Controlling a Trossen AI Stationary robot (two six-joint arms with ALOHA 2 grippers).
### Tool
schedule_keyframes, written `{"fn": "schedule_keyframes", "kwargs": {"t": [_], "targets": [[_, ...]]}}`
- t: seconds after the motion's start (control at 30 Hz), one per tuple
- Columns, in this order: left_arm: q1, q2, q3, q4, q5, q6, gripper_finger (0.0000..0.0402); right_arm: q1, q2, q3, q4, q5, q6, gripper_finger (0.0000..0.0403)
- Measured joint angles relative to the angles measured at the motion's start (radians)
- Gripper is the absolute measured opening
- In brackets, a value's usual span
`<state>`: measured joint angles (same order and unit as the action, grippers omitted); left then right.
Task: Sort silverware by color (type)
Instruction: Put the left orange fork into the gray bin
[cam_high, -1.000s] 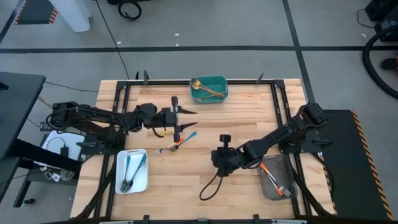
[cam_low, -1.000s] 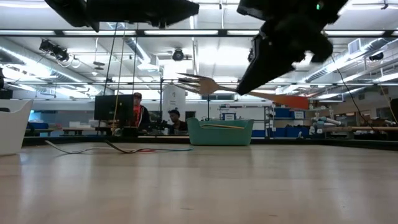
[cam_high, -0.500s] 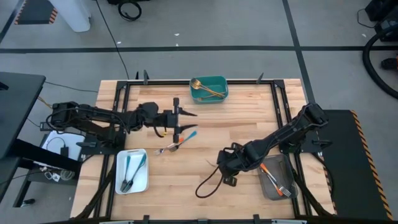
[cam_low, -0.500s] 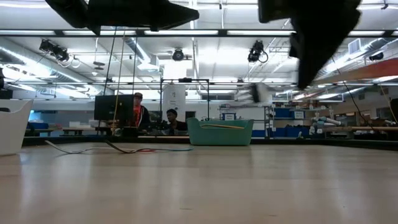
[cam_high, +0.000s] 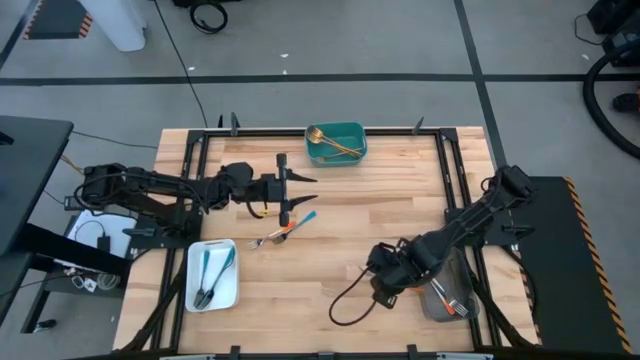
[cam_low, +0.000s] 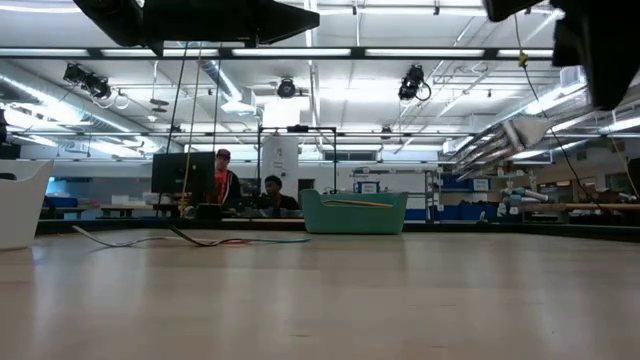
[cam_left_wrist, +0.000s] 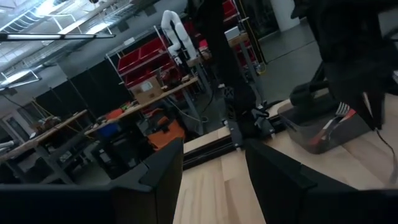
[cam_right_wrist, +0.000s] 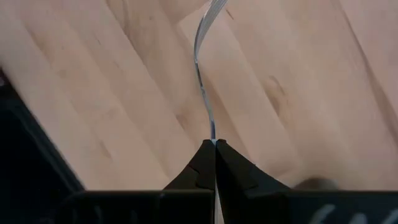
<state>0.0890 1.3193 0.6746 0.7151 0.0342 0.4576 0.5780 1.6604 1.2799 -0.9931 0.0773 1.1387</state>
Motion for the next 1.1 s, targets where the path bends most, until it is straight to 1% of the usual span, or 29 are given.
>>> {"fn": "schedule_keyframes", "kwargs": {"t": [0.1, 0.17, 0.27, 0.47, 0.6, 0.87, 0.97, 1.1], "targets": [[0.000, 0.000, 0.000, 0.007, 0.001, -0.003, 0.0182, 0.026, -0.032, 0.002, -0.017, -0.004, 0.058, 0.0006], [0.000, 0.000, 0.000, 0.006, 0.000, -0.010, 0.0182, 0.040, -0.052, 0.002, -0.018, -0.029, 0.089, 0.0006], [0.000, 0.000, 0.000, 0.004, 0.000, -0.027, 0.0182, 0.063, -0.080, 0.002, -0.036, -0.085, 0.132, 0.0006], [0.000, 0.000, 0.000, -0.011, 0.000, -0.028, 0.0182, 0.126, -0.115, 0.002, -0.163, -0.219, 0.250, 0.0006], [0.000, 0.000, 0.000, -0.011, 0.001, -0.043, 0.0182, 0.166, -0.131, 0.002, -0.242, -0.262, 0.332, 0.0006], [0.000, 0.000, 0.000, -0.011, 0.001, -0.054, 0.0182, 0.238, -0.142, 0.002, -0.439, -0.279, 0.520, 0.0006], [0.000, 0.000, 0.000, -0.011, 0.000, -0.054, 0.0182, 0.261, -0.142, -0.016, -0.453, -0.255, 0.591, 0.0006], [0.000, 0.000, 0.000, -0.011, 0.001, -0.054, 0.0182, 0.285, -0.142, -0.054, -0.436, -0.212, 0.642, 0.0006]]}}
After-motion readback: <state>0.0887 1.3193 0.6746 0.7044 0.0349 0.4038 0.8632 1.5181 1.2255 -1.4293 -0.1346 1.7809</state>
